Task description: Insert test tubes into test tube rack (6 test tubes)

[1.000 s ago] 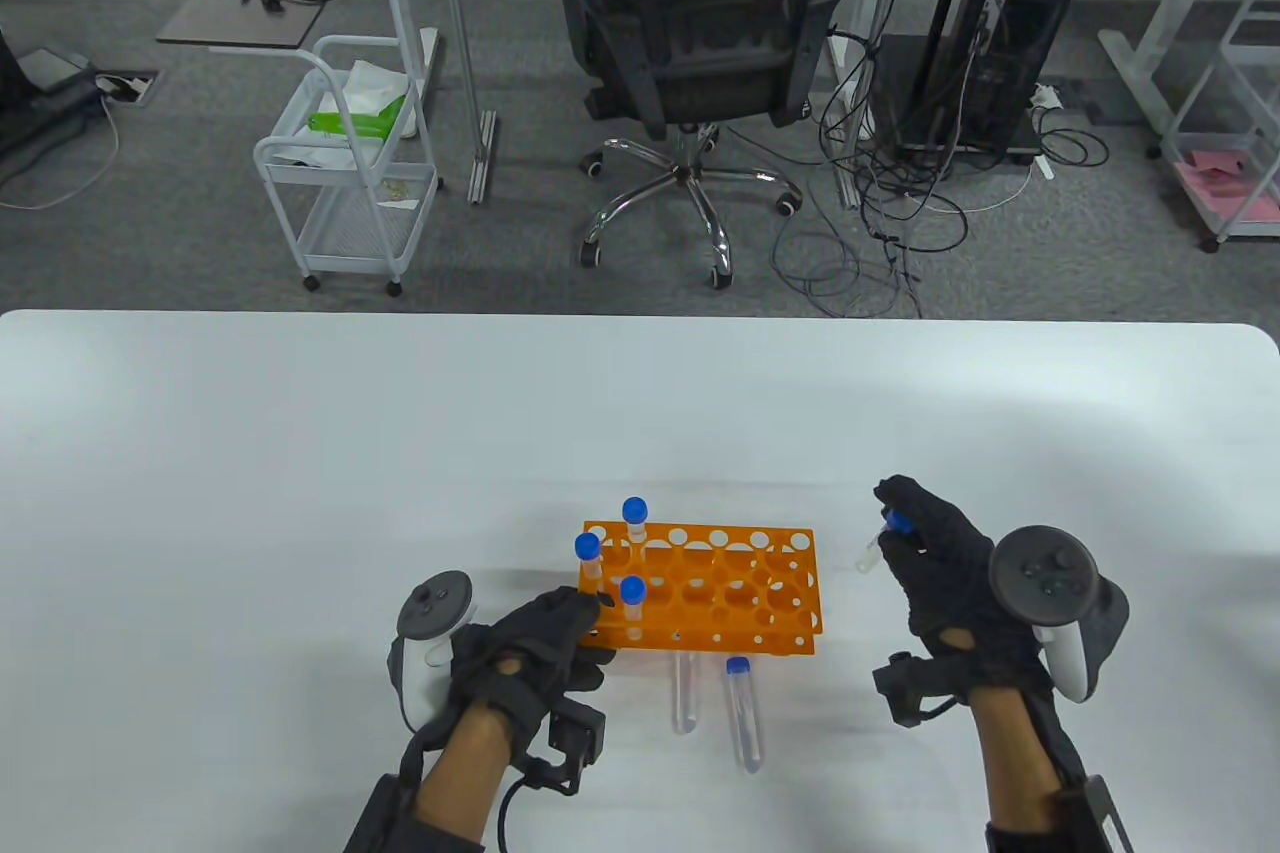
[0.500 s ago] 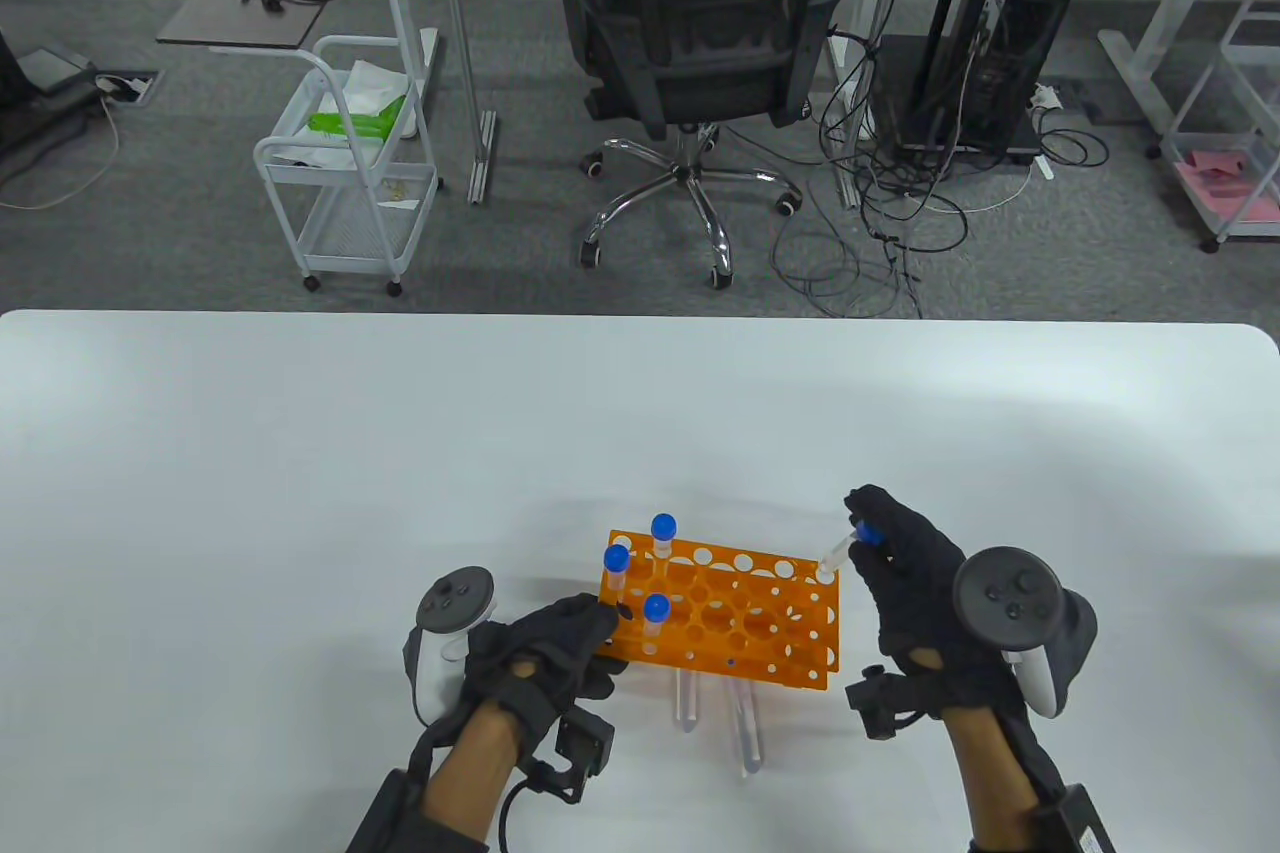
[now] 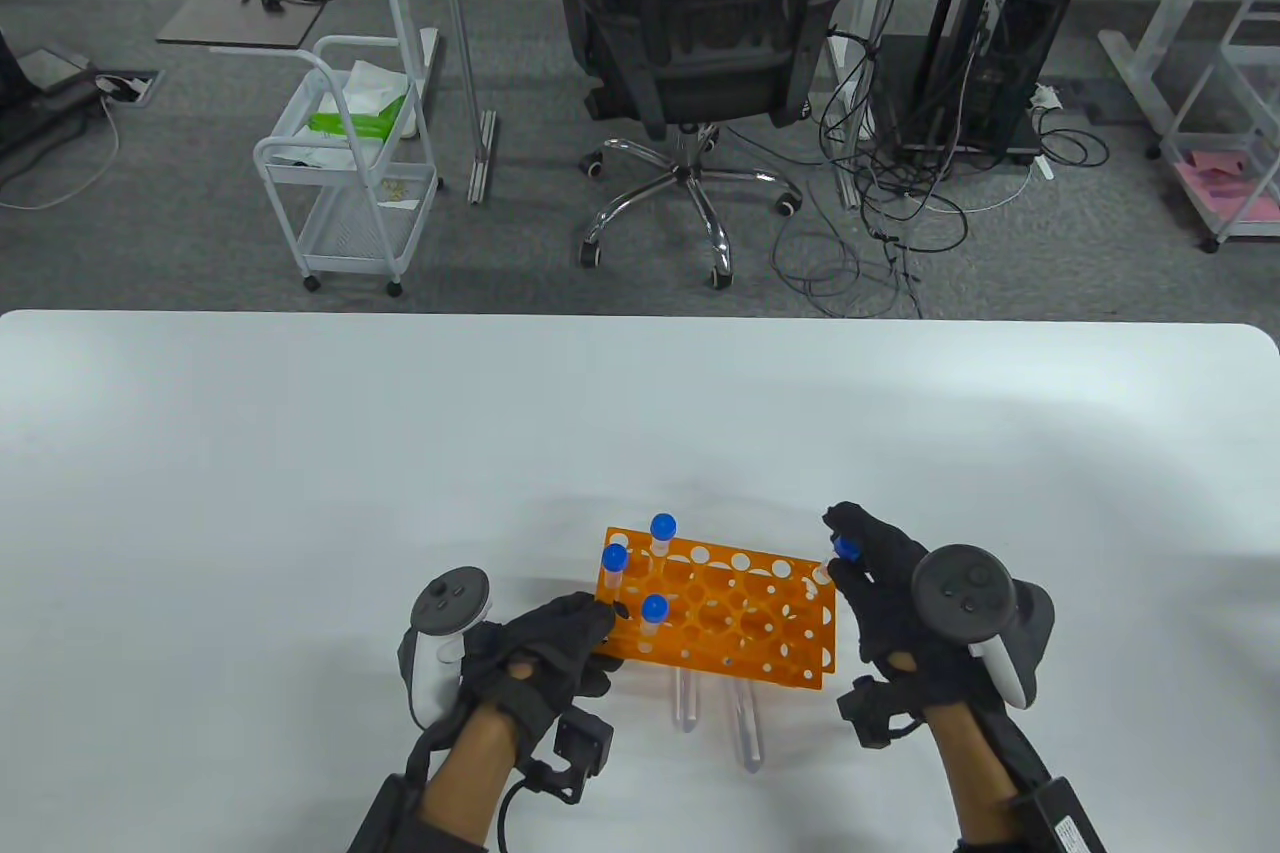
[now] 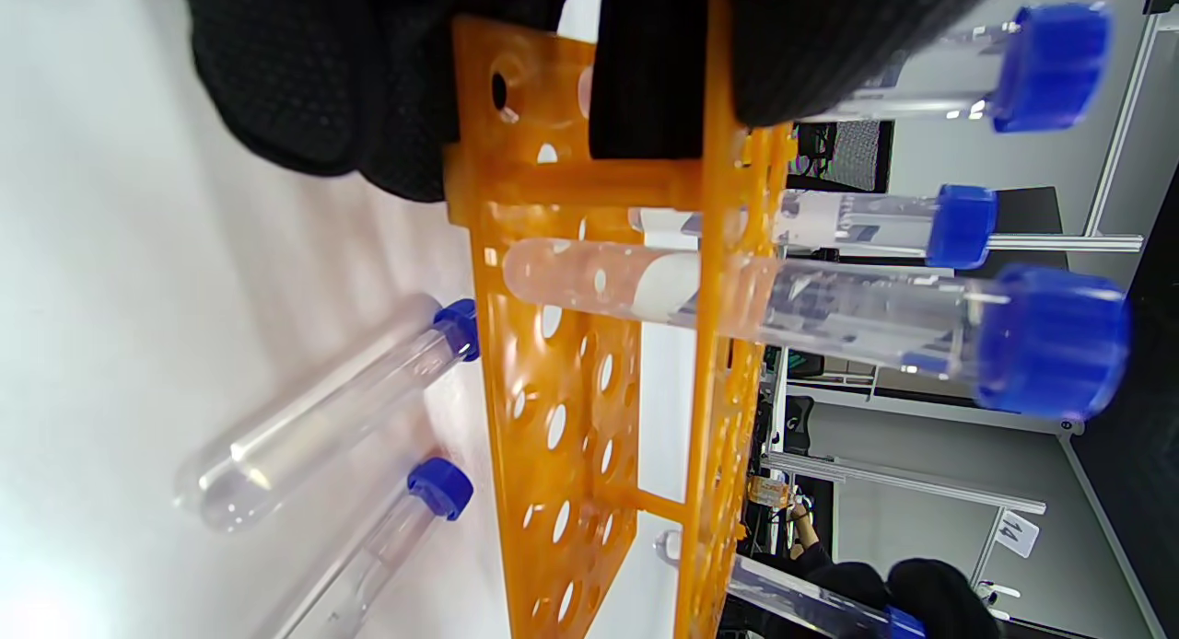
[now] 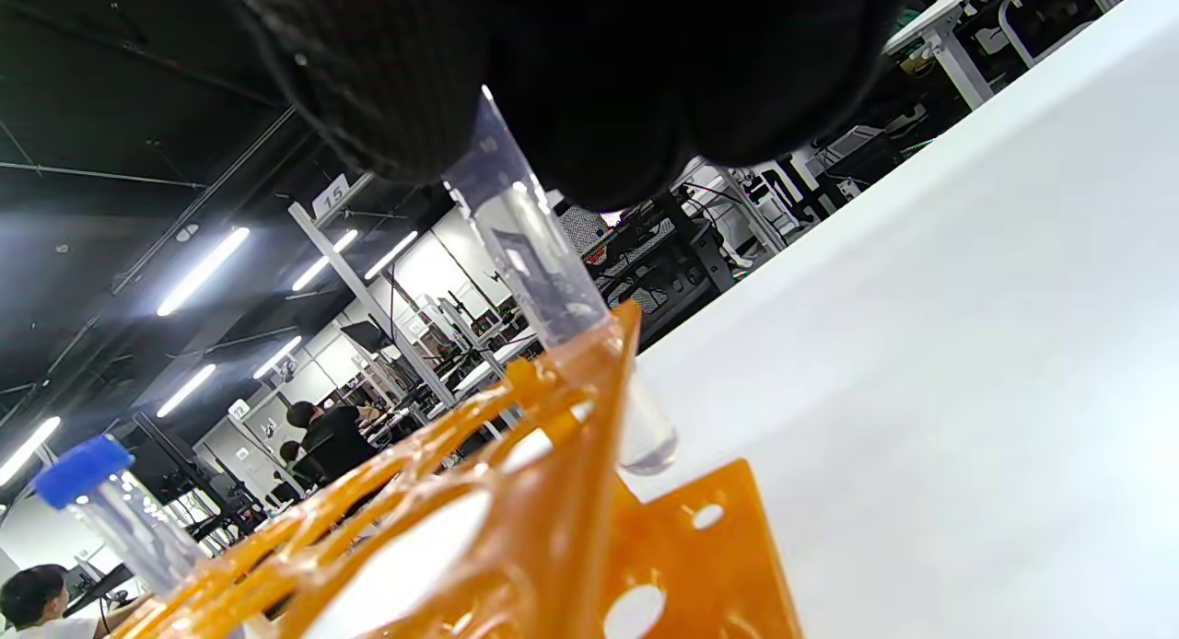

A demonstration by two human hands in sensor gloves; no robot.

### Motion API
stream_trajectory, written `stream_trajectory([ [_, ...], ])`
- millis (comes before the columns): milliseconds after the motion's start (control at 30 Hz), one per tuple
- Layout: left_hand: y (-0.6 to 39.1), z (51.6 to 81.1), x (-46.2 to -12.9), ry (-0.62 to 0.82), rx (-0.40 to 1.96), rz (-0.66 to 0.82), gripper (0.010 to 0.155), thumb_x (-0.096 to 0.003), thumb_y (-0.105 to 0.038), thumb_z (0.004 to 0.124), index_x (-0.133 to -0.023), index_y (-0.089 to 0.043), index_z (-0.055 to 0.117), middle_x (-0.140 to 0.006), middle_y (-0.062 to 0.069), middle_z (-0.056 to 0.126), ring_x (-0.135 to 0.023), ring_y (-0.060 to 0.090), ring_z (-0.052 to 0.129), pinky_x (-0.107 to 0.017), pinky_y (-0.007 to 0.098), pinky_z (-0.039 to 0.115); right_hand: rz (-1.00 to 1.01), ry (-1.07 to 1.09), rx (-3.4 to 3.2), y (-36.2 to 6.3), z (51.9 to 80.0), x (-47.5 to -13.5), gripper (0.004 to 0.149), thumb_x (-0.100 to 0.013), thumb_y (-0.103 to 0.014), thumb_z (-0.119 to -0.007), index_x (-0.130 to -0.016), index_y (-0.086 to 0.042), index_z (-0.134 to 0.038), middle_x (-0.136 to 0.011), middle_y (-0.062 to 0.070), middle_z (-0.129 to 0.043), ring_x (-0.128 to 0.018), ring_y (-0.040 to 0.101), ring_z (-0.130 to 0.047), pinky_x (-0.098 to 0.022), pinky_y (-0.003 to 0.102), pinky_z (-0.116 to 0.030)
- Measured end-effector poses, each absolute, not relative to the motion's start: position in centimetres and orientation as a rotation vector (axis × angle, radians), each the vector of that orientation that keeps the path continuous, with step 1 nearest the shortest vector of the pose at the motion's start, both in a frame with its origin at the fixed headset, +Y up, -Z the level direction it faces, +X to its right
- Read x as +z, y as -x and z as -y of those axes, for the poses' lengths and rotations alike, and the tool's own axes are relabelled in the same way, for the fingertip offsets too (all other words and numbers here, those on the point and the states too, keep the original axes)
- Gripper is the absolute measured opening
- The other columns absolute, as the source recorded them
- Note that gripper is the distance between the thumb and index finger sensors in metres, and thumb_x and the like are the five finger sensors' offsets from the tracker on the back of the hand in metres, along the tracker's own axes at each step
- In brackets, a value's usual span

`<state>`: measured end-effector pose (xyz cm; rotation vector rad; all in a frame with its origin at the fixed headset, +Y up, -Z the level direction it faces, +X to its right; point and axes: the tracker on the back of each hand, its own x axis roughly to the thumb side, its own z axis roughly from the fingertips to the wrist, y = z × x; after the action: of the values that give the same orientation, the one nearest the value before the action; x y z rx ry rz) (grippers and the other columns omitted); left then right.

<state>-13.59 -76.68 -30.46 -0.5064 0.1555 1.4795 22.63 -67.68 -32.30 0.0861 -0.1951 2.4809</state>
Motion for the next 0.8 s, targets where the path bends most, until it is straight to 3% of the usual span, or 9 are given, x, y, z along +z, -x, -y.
stream_trajectory([
  [600, 13.82, 76.42, -30.32, 0.477, 1.475, -0.155, 0.043, -0.0467, -0.042, 0.072, -0.081, -0.018, 0.083, -0.105, 0.026, 0.062, -0.084, 0.04, 0.085, -0.053, 0.051, 0.081, 0.169, -0.086, 2.531, -22.09, 68.07, -32.4, 0.058, -0.044, -0.041, -0.084, -0.098, -0.037, -0.063, -0.097, -0.005, -0.08, -0.08, 0.022, -0.091, -0.055, 0.043, -0.082],
  [800, 14.09, 76.57, -30.31, 0.476, 1.474, -0.18, 0.043, -0.0467, -0.041, 0.073, -0.08, -0.017, 0.083, -0.105, 0.025, 0.062, -0.084, 0.04, 0.084, -0.053, 0.051, 0.081, 0.149, -0.094, 2.521, -22.13, 68.06, -32.42, 0.065, -0.042, -0.05, -0.081, -0.1, -0.036, -0.058, -0.101, -0.004, -0.074, -0.084, 0.024, -0.087, -0.057, 0.045, -0.08],
])
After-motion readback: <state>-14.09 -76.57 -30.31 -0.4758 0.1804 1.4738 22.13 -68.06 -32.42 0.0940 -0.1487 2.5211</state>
